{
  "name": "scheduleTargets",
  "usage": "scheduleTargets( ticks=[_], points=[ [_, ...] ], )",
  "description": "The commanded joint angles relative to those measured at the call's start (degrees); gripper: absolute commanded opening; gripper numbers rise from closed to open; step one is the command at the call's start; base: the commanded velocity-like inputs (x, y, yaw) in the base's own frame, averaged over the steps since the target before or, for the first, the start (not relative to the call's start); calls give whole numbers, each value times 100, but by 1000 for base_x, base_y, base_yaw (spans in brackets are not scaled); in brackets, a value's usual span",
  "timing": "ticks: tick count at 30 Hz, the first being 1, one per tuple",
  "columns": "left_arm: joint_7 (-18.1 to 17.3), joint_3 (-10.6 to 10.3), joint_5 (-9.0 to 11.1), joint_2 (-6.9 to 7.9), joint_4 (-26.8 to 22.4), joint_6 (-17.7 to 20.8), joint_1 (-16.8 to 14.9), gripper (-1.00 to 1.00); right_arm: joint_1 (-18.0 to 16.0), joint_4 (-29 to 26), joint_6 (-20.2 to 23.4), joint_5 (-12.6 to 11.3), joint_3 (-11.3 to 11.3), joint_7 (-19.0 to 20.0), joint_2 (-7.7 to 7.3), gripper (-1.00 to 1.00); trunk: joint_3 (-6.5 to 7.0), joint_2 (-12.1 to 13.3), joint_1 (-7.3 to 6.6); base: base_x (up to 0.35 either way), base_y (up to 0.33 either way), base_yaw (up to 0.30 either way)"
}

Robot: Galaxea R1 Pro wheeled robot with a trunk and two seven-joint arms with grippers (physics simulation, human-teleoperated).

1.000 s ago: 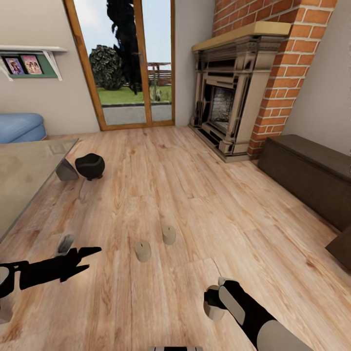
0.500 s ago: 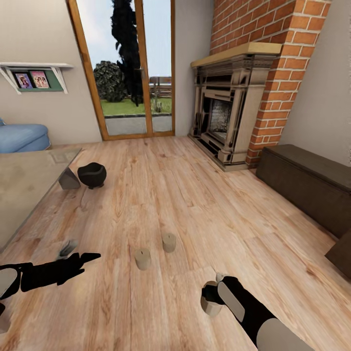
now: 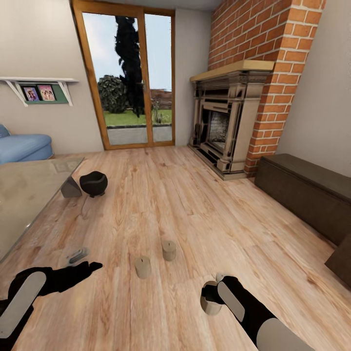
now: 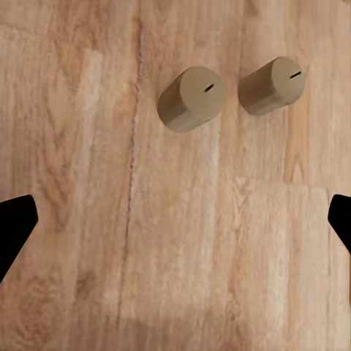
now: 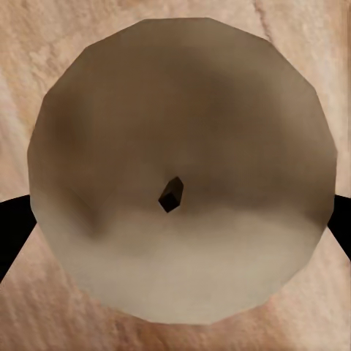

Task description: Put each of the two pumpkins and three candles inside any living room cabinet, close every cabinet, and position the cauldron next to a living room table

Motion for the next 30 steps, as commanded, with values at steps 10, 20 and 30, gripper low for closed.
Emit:
scheduleTargets(
  ticks=[10, 20, 30],
  points=[
    [1416, -52, -658, -651, 42, -227, -32, 100, -4, -7, 7, -55, 31, -59, 5, -100, 106, 5, -14, 0, 0, 0],
    [1409, -148, -667, -678, 80, -198, -32, 100, -4, -7, 6, -55, 31, -61, 2, -100, 106, 5, -14, 121, 0, 0],
    [1405, -189, -670, -678, 87, -195, -32, 100, -4, -7, -1, -62, 31, -51, -2, -100, 106, 5, -14, 327, -26, 0]
  ],
)
